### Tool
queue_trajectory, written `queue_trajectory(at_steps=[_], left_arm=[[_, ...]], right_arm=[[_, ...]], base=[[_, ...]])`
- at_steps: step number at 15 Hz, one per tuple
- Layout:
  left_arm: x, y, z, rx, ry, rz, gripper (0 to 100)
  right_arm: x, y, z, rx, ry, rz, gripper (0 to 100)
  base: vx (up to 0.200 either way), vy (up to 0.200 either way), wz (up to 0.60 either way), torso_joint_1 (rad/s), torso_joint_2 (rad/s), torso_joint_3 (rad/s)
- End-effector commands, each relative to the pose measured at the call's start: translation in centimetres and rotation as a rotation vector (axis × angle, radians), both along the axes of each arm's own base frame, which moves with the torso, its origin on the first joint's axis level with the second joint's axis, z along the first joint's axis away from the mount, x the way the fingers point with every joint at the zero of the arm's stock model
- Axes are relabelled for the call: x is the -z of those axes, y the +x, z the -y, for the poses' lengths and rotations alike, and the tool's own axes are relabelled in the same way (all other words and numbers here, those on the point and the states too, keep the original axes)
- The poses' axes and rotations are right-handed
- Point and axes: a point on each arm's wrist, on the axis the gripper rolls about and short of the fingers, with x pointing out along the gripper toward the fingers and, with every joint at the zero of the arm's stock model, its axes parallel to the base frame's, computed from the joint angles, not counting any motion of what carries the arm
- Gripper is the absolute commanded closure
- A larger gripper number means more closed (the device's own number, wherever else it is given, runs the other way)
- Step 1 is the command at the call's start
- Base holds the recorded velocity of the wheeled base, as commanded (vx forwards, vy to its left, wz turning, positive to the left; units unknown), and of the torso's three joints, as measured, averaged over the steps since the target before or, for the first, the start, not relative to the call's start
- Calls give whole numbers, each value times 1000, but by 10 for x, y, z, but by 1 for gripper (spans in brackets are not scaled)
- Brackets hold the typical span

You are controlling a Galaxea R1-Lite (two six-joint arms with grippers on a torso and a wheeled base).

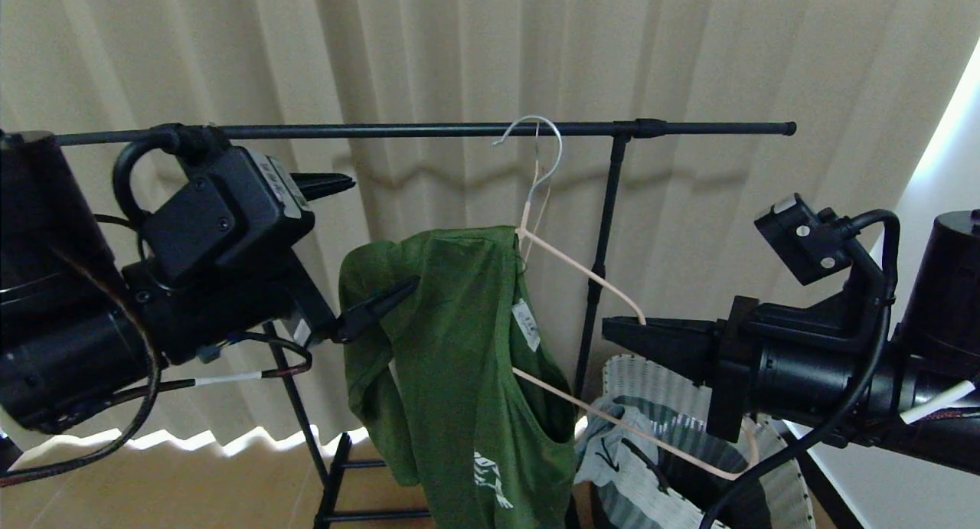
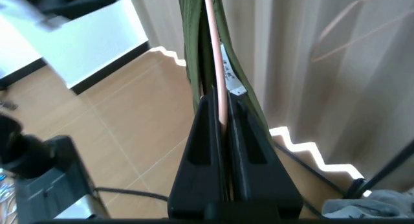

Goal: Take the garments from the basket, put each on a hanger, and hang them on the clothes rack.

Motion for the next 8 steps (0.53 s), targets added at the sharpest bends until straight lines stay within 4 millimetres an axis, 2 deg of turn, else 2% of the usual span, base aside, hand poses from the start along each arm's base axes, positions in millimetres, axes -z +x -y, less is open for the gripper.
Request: queue_trajectory(at_steps=[1,3,8], left_arm=[[20,24,12,24,59,-18,0],[23,33,16,30,84,3,0],[27,35,13,17,91,-11,0]], right_arm=[[1,-1,-1,-7,-1,-2,100],[3,-7,-5,-36,-5,-5,100],[-1,-21,-8,-86,5,12,100]], base=[[0,0,0,0,0,0],[0,0,0,0,0,0],[0,0,0,0,0,0]])
